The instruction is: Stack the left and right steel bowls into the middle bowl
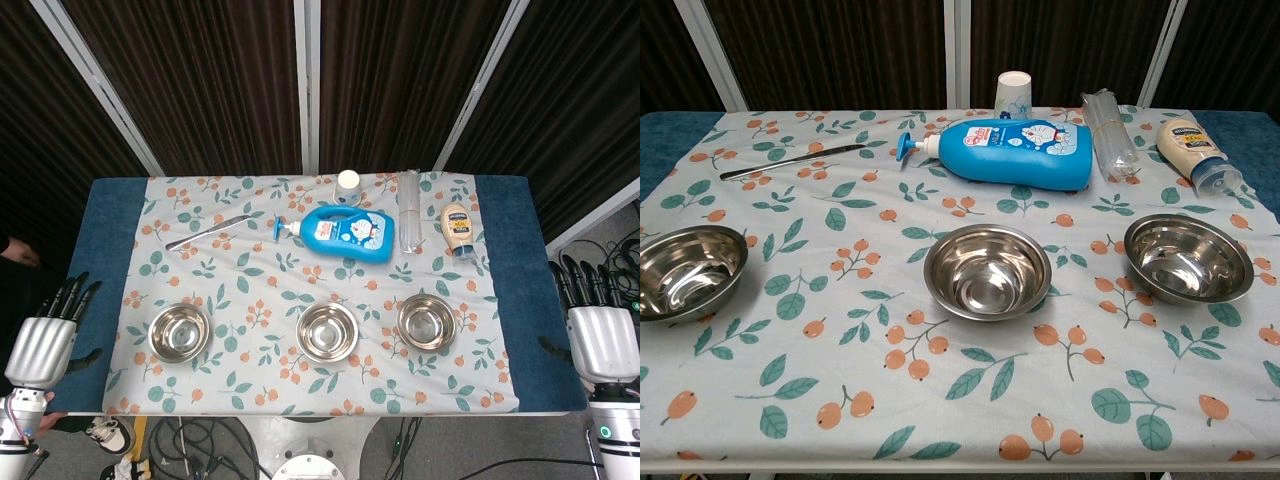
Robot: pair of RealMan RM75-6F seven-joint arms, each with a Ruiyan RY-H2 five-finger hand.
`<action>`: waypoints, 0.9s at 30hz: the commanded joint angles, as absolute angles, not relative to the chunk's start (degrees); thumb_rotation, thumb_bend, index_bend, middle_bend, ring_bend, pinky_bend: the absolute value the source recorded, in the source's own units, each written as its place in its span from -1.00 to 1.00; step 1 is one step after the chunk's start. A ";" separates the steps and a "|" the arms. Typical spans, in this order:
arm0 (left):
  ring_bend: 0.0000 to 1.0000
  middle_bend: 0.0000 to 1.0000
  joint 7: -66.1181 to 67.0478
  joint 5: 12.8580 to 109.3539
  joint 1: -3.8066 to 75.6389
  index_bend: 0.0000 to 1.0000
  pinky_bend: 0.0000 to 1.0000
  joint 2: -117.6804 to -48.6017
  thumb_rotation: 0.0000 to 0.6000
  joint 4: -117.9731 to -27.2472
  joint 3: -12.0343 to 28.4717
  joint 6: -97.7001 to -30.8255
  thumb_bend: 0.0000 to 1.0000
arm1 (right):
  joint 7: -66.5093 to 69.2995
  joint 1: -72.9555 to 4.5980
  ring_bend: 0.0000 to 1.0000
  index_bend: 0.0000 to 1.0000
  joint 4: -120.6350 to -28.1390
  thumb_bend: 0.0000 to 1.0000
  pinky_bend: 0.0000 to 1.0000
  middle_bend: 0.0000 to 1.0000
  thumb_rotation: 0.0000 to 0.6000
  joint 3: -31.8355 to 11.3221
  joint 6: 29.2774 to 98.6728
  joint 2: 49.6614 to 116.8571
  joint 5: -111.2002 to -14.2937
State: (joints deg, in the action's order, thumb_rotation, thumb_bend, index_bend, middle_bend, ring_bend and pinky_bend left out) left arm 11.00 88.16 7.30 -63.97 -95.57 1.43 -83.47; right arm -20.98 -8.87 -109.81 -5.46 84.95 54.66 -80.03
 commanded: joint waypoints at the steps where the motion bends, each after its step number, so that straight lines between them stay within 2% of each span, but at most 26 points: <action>1: -0.81 -0.79 10.56 87.75 7.24 -0.78 -0.49 -64.00 1.00 -95.74 1.37 -83.25 -0.81 | -20.77 -8.72 -0.95 -1.00 -109.45 -1.00 -1.00 -0.93 1.00 -5.36 84.61 54.43 -79.90; 4: -0.81 -0.79 11.16 87.88 7.41 -0.78 -0.49 -63.23 1.00 -97.39 1.22 -82.89 -0.80 | -21.63 -8.97 -0.93 -1.00 -110.10 -1.00 -0.97 -0.91 1.00 -5.66 84.28 53.17 -79.94; 5: -0.81 -0.79 11.52 88.19 7.57 -0.78 -0.49 -62.90 1.00 -98.12 1.25 -82.88 -0.80 | -22.32 -9.18 -0.88 -1.00 -110.55 -1.00 -0.88 -0.89 1.00 -5.78 84.03 52.59 -79.98; 7: -0.81 -0.79 12.70 89.07 8.10 -0.78 -0.49 -62.06 1.00 -99.73 1.34 -82.71 -0.80 | -24.06 -9.89 -0.64 -1.00 -111.71 -1.00 -0.55 -0.82 1.00 -6.06 83.34 51.37 -80.52; 9: -0.81 -0.79 13.68 89.70 8.50 -0.78 -0.49 -61.52 1.00 -100.99 1.39 -82.50 -0.80 | -25.31 -10.59 -0.25 -0.96 -112.99 -1.00 -0.21 -0.66 1.00 -6.20 82.54 50.91 -80.99; 10: -0.81 -0.79 14.10 89.92 8.72 -0.78 -0.49 -61.30 1.00 -101.80 1.36 -82.25 -0.80 | -25.77 -11.10 0.01 -0.89 -114.08 -0.99 -0.01 -0.42 1.00 -6.11 81.61 50.89 -81.18; 11: -0.81 -0.79 14.37 90.03 8.88 -0.78 -0.49 -61.19 1.00 -102.34 1.32 -82.02 -0.80 | -26.14 -11.59 0.19 -0.84 -115.07 -0.97 0.12 -0.19 1.00 -5.85 80.27 50.81 -80.92; 13: -0.81 -0.79 14.92 90.41 9.07 -0.78 -0.48 -61.17 1.00 -102.89 0.97 -81.52 -0.80 | -27.76 -13.34 0.65 -0.59 -117.11 -0.85 0.46 0.52 1.00 -4.90 75.23 50.03 -79.13; 14: -0.81 -0.79 15.13 90.57 9.05 -0.78 -0.48 -61.26 1.00 -102.87 0.71 -81.35 -0.80 | -29.16 -14.22 0.74 -0.47 -117.12 -0.81 0.53 0.68 1.00 -4.70 73.35 49.97 -78.29; 15: -0.81 -0.79 15.43 90.61 8.98 -0.78 -0.48 -61.30 1.00 -102.90 0.40 -81.12 -0.80 | -31.04 -15.06 0.85 -0.24 -116.58 -0.74 0.63 0.83 1.00 -4.60 71.89 50.31 -77.36; 18: -0.81 -0.79 16.47 90.97 8.47 -0.78 -0.48 -60.79 1.00 -104.27 -0.99 -80.50 -0.80 | -36.91 -17.31 0.95 0.18 -113.80 -0.57 0.72 0.95 1.00 -3.49 67.38 53.40 -73.58; 20: -0.81 -0.79 16.72 91.62 8.25 -0.78 -0.48 -60.32 1.00 -104.84 -1.51 -80.62 -0.80 | -38.94 -18.24 0.97 0.30 -112.19 -0.45 0.74 0.98 1.00 -2.76 65.30 55.25 -71.74; 24: -0.81 -0.79 15.60 92.05 7.92 -0.78 -0.48 -59.51 1.00 -105.08 -2.02 -80.86 -0.80 | -41.08 -19.38 0.98 0.39 -108.58 -0.35 0.74 0.97 1.00 -1.67 63.30 60.02 -69.72; 27: -0.81 -0.79 14.20 91.70 7.87 -0.78 -0.48 -59.15 1.00 -104.72 -2.11 -80.64 -0.80 | -41.55 -20.16 0.98 0.36 -107.78 -0.39 0.74 0.98 1.00 -1.08 62.06 61.97 -68.88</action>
